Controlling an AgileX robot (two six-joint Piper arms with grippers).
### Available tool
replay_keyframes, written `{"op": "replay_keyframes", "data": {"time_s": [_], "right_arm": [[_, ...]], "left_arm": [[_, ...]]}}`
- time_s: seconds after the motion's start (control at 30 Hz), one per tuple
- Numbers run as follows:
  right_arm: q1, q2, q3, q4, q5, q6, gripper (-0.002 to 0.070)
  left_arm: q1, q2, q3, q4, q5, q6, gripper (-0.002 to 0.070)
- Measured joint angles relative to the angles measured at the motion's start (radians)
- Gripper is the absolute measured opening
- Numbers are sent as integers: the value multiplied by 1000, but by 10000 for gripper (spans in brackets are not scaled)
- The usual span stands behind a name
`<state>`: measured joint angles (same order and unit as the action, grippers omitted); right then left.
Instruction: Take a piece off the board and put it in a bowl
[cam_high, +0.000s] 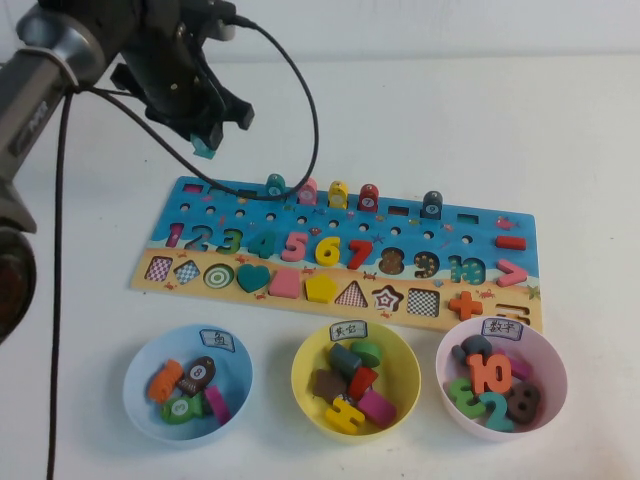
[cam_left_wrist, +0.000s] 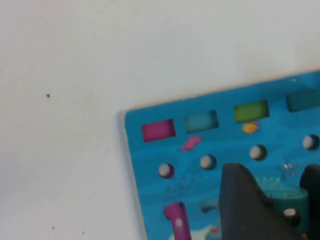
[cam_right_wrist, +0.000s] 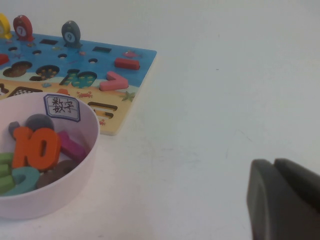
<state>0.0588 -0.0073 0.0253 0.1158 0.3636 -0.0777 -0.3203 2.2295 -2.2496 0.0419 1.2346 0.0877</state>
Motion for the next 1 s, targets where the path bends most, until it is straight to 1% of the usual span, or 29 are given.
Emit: {"op": "replay_keyframes", "data": {"time_s": [0.1,0.17,0.37,0.47,0.57,0.67,0.77,0.87,1.0], "right_arm": [[0,0,0,0,0,0,-17],[0,0,0,0,0,0,-17],[0,0,0,1,0,0,-17],[0,0,0,1,0,0,-17],[0,0,0,1,0,0,-17],[0,0,0,1,0,0,-17],[0,0,0,1,0,0,-17],[0,0,0,1,0,0,-17],[0,0,0,1,0,0,-17]], "left_arm": [[-47,-105,120,22,0,4,193],[-97,-187,239,31,0,9,193],[-291,-412,618,25,-25,-6,193],[-383,-487,737,2,-47,-16,193],[-461,-520,813,20,-43,-58,193],[-489,-530,871,104,-26,-143,193],[-482,-557,941,173,-33,-220,193],[-467,-622,1041,182,-96,-284,193],[-460,-728,1169,165,-220,-321,193]]}}
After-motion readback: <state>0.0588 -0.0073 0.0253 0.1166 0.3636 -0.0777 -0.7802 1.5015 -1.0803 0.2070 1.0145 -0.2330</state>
